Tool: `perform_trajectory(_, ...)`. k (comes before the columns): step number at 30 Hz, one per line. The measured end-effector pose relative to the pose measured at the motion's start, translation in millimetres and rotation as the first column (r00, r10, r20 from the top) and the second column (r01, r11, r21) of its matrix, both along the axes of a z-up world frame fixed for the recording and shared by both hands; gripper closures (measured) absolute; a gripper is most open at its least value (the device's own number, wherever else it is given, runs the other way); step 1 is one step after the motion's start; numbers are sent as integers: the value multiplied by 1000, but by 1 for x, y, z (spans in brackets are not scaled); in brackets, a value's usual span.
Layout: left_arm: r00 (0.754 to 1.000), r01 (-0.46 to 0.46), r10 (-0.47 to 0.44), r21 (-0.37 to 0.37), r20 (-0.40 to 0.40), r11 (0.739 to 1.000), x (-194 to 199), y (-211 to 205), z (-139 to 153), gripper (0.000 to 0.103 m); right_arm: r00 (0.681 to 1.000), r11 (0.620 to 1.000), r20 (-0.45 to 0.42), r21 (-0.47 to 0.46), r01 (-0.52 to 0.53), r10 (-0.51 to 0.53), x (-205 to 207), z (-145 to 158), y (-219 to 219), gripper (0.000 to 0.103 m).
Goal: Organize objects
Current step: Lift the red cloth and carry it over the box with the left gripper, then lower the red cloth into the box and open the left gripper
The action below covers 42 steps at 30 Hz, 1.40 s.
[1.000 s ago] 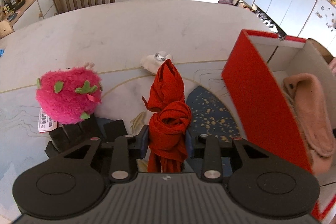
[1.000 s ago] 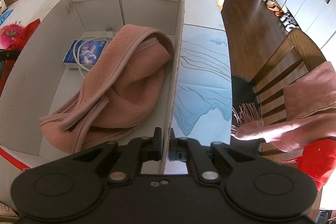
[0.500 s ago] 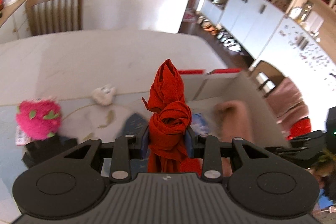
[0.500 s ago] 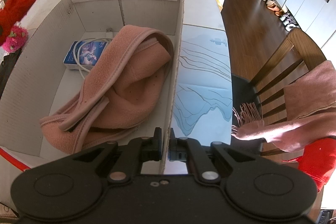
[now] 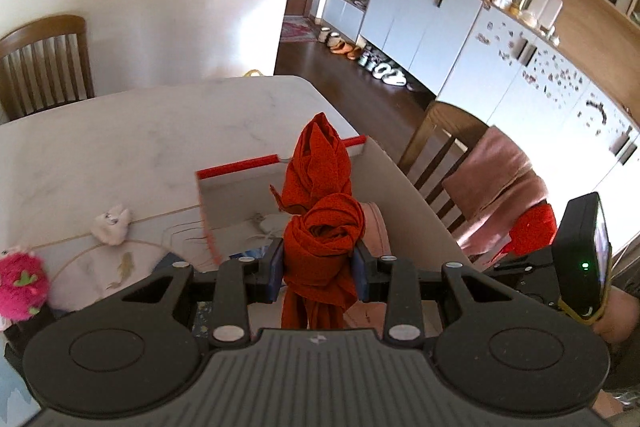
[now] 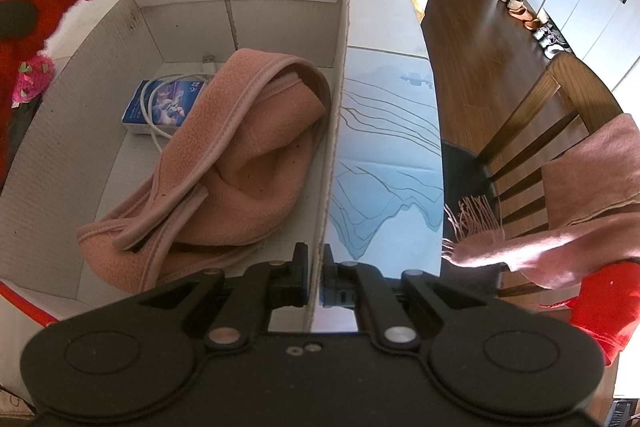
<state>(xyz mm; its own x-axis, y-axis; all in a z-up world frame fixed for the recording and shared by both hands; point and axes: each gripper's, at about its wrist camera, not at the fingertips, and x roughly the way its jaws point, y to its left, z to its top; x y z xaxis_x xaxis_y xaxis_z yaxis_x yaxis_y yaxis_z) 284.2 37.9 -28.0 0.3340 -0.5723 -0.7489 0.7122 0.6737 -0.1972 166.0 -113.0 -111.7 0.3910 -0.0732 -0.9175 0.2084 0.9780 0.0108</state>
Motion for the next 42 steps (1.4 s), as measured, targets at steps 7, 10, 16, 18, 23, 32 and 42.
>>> perform_trajectory(7, 1000, 27, -28, 70, 11, 997, 1, -23, -24, 71, 1000, 1000, 4, 4, 3, -3, 0, -1, 0, 99)
perform_trajectory(10, 999, 35, -37, 103, 14, 994, 1, -33, -35, 71, 1000, 1000, 3, 3, 3, -3, 0, -1, 0, 99)
perform_trajectory(16, 998, 49, -53, 174, 17, 983, 4, -52, -56, 71, 1000, 1000, 6, 8, 6, -6, -1, -1, -1, 99)
perform_trajectory(18, 998, 54, -58, 193, 16, 980, 6, -57, -63, 71, 1000, 1000, 6, 9, 6, -6, -1, -1, -1, 99)
perform_trajectory(23, 998, 59, -59, 222, -5, 973, 12, -62, -78, 71, 1000, 1000, 7, 9, 6, -6, -2, -2, -1, 99)
perform_trajectory(32, 995, 96, -85, 265, -51, 960, 17, -69, -97, 69, 1000, 1000, 8, 11, 8, -8, -2, -2, 0, 99)
perform_trajectory(42, 993, 112, -99, 253, -66, 961, 16, -66, -99, 51, 1000, 1000, 8, 12, 7, -7, -3, -2, 0, 99)
